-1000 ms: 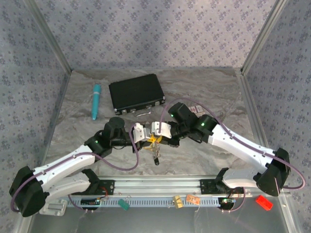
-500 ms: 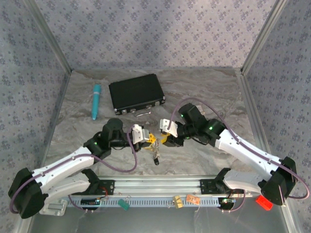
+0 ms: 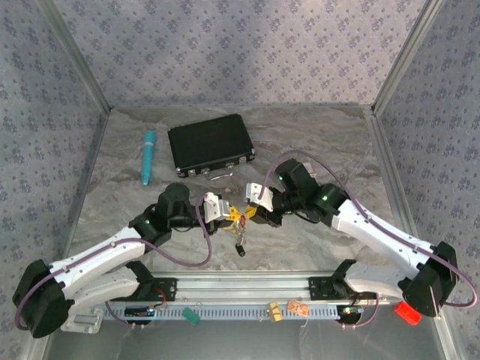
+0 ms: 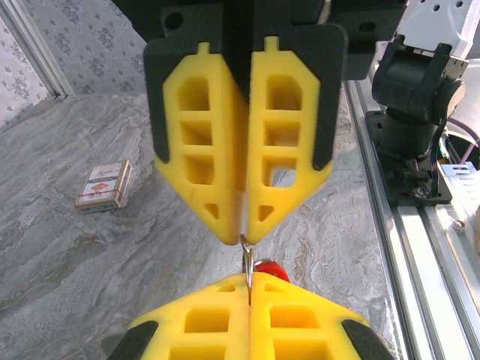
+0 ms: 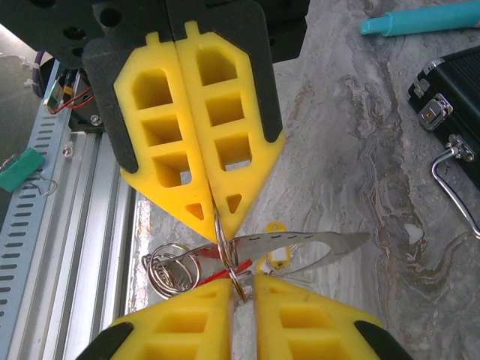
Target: Put the keys on the keyring
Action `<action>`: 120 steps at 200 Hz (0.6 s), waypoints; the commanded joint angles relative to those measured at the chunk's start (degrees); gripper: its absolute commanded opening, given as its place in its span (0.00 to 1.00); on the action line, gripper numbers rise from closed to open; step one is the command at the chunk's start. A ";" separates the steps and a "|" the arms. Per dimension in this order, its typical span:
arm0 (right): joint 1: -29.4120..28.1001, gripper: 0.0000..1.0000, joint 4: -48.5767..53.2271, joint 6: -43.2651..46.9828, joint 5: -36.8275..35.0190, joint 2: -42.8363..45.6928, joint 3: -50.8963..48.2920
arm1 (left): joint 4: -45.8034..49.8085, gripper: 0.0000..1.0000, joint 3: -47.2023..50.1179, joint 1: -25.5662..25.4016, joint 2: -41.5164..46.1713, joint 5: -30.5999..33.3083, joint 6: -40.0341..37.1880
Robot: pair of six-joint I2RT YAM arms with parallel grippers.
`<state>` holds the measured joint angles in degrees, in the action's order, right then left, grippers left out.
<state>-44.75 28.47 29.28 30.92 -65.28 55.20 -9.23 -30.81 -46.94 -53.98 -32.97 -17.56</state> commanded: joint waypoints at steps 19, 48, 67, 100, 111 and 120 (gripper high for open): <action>0.01 0.20 -0.25 -0.45 1.03 -0.42 0.23 | -3.42 0.00 0.29 -0.27 1.33 -1.75 -0.81; 0.01 0.14 0.01 -0.33 0.90 -0.64 0.24 | -3.62 0.00 0.31 -0.26 1.39 -1.88 -0.63; 0.01 0.16 0.10 -0.36 0.82 -0.73 0.25 | -3.82 0.00 0.35 -0.27 1.35 -1.97 -0.56; -0.03 0.21 0.02 -0.40 1.51 -0.90 0.22 | -3.95 0.00 0.31 -0.26 1.30 -1.83 -0.63; -0.05 0.21 0.03 -0.42 1.60 -0.91 0.22 | -3.98 0.00 0.31 -0.29 1.26 -1.85 -0.65; -0.05 0.21 0.02 -0.33 1.60 -0.99 0.26 | -3.96 0.00 0.31 -0.26 1.24 -1.88 -0.63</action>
<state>-44.75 28.45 29.15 31.09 -65.69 55.20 -9.89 -30.59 -46.96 -53.98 -32.99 -17.54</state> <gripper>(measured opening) 0.208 0.042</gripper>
